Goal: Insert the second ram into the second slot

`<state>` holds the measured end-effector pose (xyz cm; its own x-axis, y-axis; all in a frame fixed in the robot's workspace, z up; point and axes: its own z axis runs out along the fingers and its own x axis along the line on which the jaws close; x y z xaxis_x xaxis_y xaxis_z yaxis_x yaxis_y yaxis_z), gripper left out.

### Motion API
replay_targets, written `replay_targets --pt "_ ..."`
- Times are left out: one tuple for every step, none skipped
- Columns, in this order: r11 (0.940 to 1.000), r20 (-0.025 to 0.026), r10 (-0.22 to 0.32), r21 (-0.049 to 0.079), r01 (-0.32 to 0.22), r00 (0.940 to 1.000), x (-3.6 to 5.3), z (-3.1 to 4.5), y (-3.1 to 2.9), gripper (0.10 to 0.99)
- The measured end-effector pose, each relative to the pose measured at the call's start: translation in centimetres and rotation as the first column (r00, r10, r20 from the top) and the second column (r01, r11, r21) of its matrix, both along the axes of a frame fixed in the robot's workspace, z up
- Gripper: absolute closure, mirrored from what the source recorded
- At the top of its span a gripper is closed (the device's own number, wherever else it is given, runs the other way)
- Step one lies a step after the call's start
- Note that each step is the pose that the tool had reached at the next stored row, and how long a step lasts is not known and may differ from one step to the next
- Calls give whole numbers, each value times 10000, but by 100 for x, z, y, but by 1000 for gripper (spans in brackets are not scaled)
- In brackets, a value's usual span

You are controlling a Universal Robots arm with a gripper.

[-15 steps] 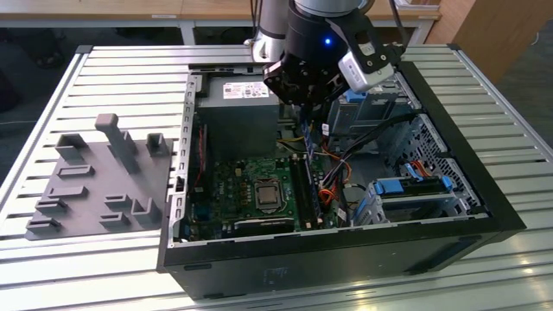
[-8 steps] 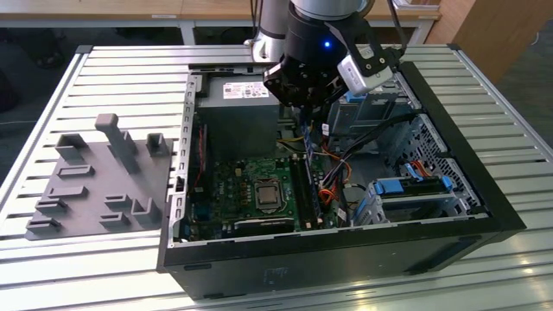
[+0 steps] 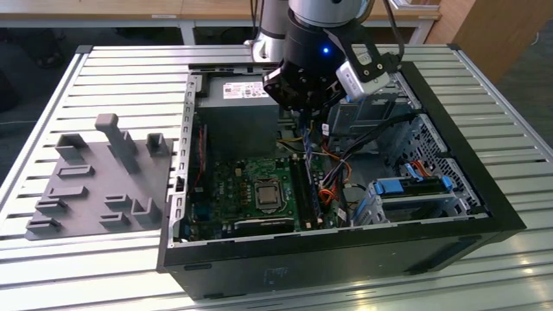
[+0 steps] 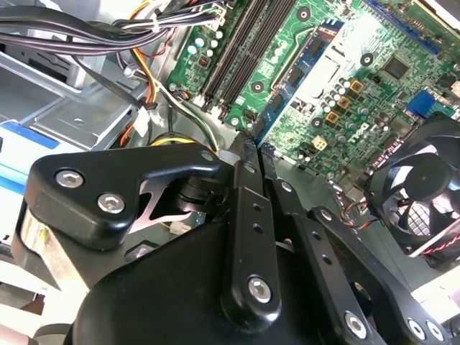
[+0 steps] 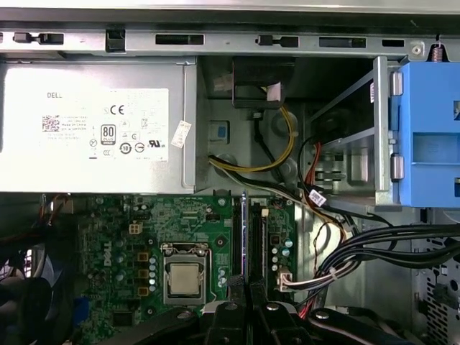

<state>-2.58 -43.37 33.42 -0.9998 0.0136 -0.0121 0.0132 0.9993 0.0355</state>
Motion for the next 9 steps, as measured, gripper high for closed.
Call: replay_targets --pt "10000 1 0 0 0 10000 0 -8 0 949" --pt "10000 0 0 0 0 10000 0 -15 0 949" --pt "10000 0 0 -1 0 10000 0 -21 0 949" --pt "10000 0 -1 -1 1 10000 0 -28 -1 949" --pt "10000 0 -1 -1 1 10000 0 -35 -3 949" --pt "10000 0 -1 0 1 10000 -1 -42 -4 949" --pt "10000 0 -1 0 1 10000 0 -49 -6 949" --pt "10000 0 0 0 0 10000 0 -57 -7 949" --pt "10000 0 1 -1 -1 10000 0 -64 -9 949"
